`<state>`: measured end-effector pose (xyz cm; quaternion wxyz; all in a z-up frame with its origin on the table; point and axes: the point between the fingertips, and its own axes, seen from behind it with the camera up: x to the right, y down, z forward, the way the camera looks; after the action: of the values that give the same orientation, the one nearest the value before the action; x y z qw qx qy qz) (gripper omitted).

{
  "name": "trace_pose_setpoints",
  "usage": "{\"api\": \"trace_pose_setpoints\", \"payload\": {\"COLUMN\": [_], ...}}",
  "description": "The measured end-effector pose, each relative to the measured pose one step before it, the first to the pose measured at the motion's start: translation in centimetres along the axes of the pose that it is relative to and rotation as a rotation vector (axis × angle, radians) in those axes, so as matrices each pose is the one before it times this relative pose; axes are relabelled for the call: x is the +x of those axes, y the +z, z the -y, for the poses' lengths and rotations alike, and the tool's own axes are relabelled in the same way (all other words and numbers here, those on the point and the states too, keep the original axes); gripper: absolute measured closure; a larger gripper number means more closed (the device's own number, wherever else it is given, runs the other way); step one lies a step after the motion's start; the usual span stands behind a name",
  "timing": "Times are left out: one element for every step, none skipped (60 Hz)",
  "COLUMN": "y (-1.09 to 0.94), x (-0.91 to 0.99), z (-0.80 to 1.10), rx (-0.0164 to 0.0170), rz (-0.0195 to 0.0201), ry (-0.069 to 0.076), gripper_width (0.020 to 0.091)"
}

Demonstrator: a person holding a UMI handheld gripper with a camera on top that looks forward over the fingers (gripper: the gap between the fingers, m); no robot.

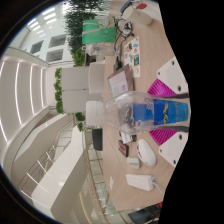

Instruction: Pour water

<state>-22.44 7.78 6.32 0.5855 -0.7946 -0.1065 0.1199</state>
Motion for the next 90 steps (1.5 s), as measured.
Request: {"api": "trace_pose_setpoints", "payload": {"y": [-0.085, -0.076, -0.122, -0.151, -0.168, -0.199, 0.11, -0.2, -0.237, -0.186, -0.18, -0.198, -0.18, 0.179, -0.205, -0.248, -0.227, -0.231, -0.245, -0.262, -0.374, -0.182, 0.149, -0.221, -0.266, -0.265, -0.227, -0.333, -0.09, -0.24, -0.261, -0.258, -0.215, -0.765, 1.186, -0.042, -0.222, -0.244, -0.02, -0.228, -0.174, -0.18, -0.156, -0.141, -0.61, 1.11, -0.076, 0.215, 0.196, 0.227, 0.037, -1.319, 0.723, 0.19, -0.008, -0.012, 0.04, 0.201, 0.157, 0.082, 0.068, -0.117, 0.191, 0.11, 0.335, -2.065, 1.56, 0.25, -0.065, -0.104, -1.732, -0.235, -0.924, -0.244, 0.477, -0.3, -0.367, -0.732, -0.363, -0.37, -0.872, 0.345, -0.344, -1.158, -0.293, -0.243, 0.084, 0.015, -0.149, -0.21], "x": [0.084, -0.076, -0.074, -0.017, 0.048, 0.089, -0.173, -0.196, 0.073, 0.078, 0.033, 0.105, 0.16, -0.058, 0.616, 0.215, 0.268, 0.323, 0.337, 0.283, -0.146, -0.074, 0.946, 0.559, 0.484, 0.441, 0.366, 0.147, 0.156, 0.214, 0.178, 0.145, 0.177, -0.204, 0.002, 0.247, 0.083, -0.006, -0.214, -0.114, -0.083, -0.153, -0.202, -0.172, -0.443, -0.158, -0.186, -0.103, -0.108, -0.064, -0.045, -0.563, 0.158, -0.135, -0.008, -0.025, -0.06, -0.047, -0.013, -0.045, 0.006, 0.031, 0.096, -0.046, -0.121, 0.232, -0.892, -0.524, -0.835, -0.962, -0.312, -1.052, -1.132, -0.653, -0.735, -0.602, -0.53, -0.274, -0.059, 0.127, 1.509, 1.236, 1.048, 1.067, 0.948, 0.846, 0.91, 1.147, 1.044, 1.065], "z": [0.15, 0.354, 0.556, 0.765, 0.876, 0.976, 0.998, 0.914, 1.268, 1.333, 1.322, 1.341, 1.409, 1.534, 1.238, 1.356, 1.347, 1.32, 1.293, 1.176, 1.156, 1.048, 0.89, 1.004, 0.894, 0.841, 0.789, 0.685, 0.552, 0.77, 0.709, 0.697, 0.66, 0.091, -0.3, 0.475, 0.361, 0.356, 0.039, 0.25, 0.177, 0.188, 0.144, 0.068, -0.071, 0.232, 0.02, 0.09, 0.028, -0.083, -0.007, -0.34, 0.204, 0.016, -0.113, -0.14, -0.025, 0.006, -0.056, -0.165, -0.224, -0.217, -0.128, -0.269, -0.395, -0.282, -0.624, -0.107, -0.208, 0.065, 0.128, 0.614, -0.148, 1.701, 1.439, 1.583, 1.738, 1.861, 1.847, 1.893, 2.837, 1.459, 1.61, 1.727, 1.135, 0.313, 0.198, -0.062, -0.56, -0.994], "rx": [-0.01165, -0.00633, -0.00151, 0.00397, 0.00484, 0.00502, 0.00347, 0.00957, 0.00804, 0.00769, 0.00741, 0.0068, 0.00749, 0.00978, 0.00995, 0.00961, 0.0095, 0.00911, 0.00901, 0.008, 0.00908, 0.01203, 0.00637, 0.00413, 0.00407, 0.00231, 0.00222, 0.01219, 0.00751, 0.00183, 0.00234, 0.00217, -0.00026, 0.007, 0.03276, -0.00531, 0.00136, 0.00438, 0.0108, 0.00341, 0.00132, 0.00211, 0.00133, -0.00079, 0.00281, 0.00008, -0.00198, -0.00181, -0.00211, -0.00244, -0.00079, 0.0028, -0.00378, 0.00221, -0.00425, -0.00514, -0.00487, -0.00259, -0.00553, -0.00682, -0.0091, -0.00627, -0.01078, -0.0108, -0.01376, -0.06628, 0.03736, -0.02324, -0.018, -0.01179, -0.04946, 0.00402, 0.01363, 0.01662, 0.02882, 0.02604, 0.03392, 0.03326, 0.03916, 0.03999, 0.04167, 0.03812, 0.03598, 0.03297, 0.03223, 0.02637, 0.01317, 0.00083, -0.00828, -0.01683], "rz": [0.01512, 0.0151, 0.01511, 0.01241, 0.01151, 0.01233, 0.00852, 0.0129, 0.0199, 0.01809, 0.01727, 0.01606, 0.01336, 0.00661, 0.02227, 0.01203, 0.01034, 0.00828, 0.00801, 0.00943, 0.0048, 0.0017, 0.01952, 0.01152, 0.0079, 0.00743, 0.01106, 0.00107, 0.01172, 0.01332, 0.01165, 0.01066, 0.01, -0.00128, -0.0106, 0.00671, 0.00633, 0.00771, 0.00308, 0.0107, 0.01268, 0.01199, 0.01223, 0.01135, 0.00689, 0.00759, 0.01068, 0.00924, 0.00848, 0.0067, 0.00276, 0.00056, -0.00009, -0.00239, -0.00025, -0.00113, -0.00062, -0.00338, -0.00386, -0.00604, -0.01032, -0.00938, -0.02061, -0.01841, -0.02138, 0.0253, -0.04706, -0.02238, -0.01289, -0.01199, 0.02777, -0.01338, 0.00373, -0.0269, -0.02795, -0.02093, -0.02355, -0.01989, -0.02098, -0.01957, 0.01286, -0.03762, -0.02018, -0.00649, -0.00513, -0.00603, -0.01187, -0.0172, -0.01994, -0.02452], "ry": [0.0244, 0.0225, 0.0242, 0.0283, 0.0336, 0.0401, 0.0439, 0.0449, 0.0547, 0.0573, 0.0598, 0.0612, 0.0608, 0.0621, 0.0553, 0.0565, 0.0583, 0.0609, 0.0638, 0.0659, 0.0673, 0.0664, 0.0638, 0.073, 0.0745, 0.0763, 0.0767, 0.0744, 0.0639, 0.066, 0.0626, 0.0564, 0.0478, 0.0611, 0.0298, 0.0256, 0.0293, 0.0257, 0.0326, 0.0209, 0.0198, 0.0219, 0.0227, 0.0228, 0.0272, 0.0194, 0.0156, 0.0098, 0.0074, 0.0029, 0.0033, 0.0127, -0.0045, 0.0089, 0.0014, 0.0011, 0.0022, -0.0014, -0.009, -0.0145, -0.0245, -0.0281, -0.0515, -0.0582, -0.0686, -0.091, -0.0393, -0.0871, -0.0865, -0.09, -0.1388, -0.0953, -0.0992, -0.0939, -0.089, -0.0942, -0.0903, -0.0927, -0.081, -0.0777, -0.0786, -0.0654, -0.082, -0.0895, -0.0845, -0.0799, -0.0749, -0.0661, -0.0587, -0.0497], "gripper_width": [0.0737, 0.0737, 0.0737, 0.0736, 0.0737, 0.0737, 0.0737, 0.0737, 0.0736, 0.0737, 0.0737, 0.0736, 0.0736, 0.0736, 0.0737, 0.0766, 0.0736, 0.0736, 0.0736, 0.0736, 0.0736, 0.0736, 0.0766, 0.0737, 0.0737, 0.0735, 0.0736, 0.0737, 0.0737, 0.0736, 0.0736, 0.0737, 0.0738, 0.0737, 0.0738, 0.0738, 0.0737, 0.0737, 0.0737, 0.0737, 0.0738, 0.074, 0.0739, 0.0738, 0.0739, 0.0738, 0.0737, 0.0739, 0.0739, 0.0738, 0.0737, 0.0738, 0.0738, 0.0738, 0.0739, 0.0739, 0.0738, 0.074, 0.0739, 0.0738, 0.0738, 0.0737, 0.0736, 0.0735, 0.0736, 0.0737, 0.0736, 0.0735, 0.0736, 0.0735, 0.0735, 0.0736, 0.0736, 0.0735, 0.0734, 0.0733, 0.0732, 0.073, 0.073, 0.0724, 0.0718, 0.0712, 0.0707, 0.0698, 0.0683, 0.0677, 0.0667, 0.0652, 0.0652, 0.0653]}}
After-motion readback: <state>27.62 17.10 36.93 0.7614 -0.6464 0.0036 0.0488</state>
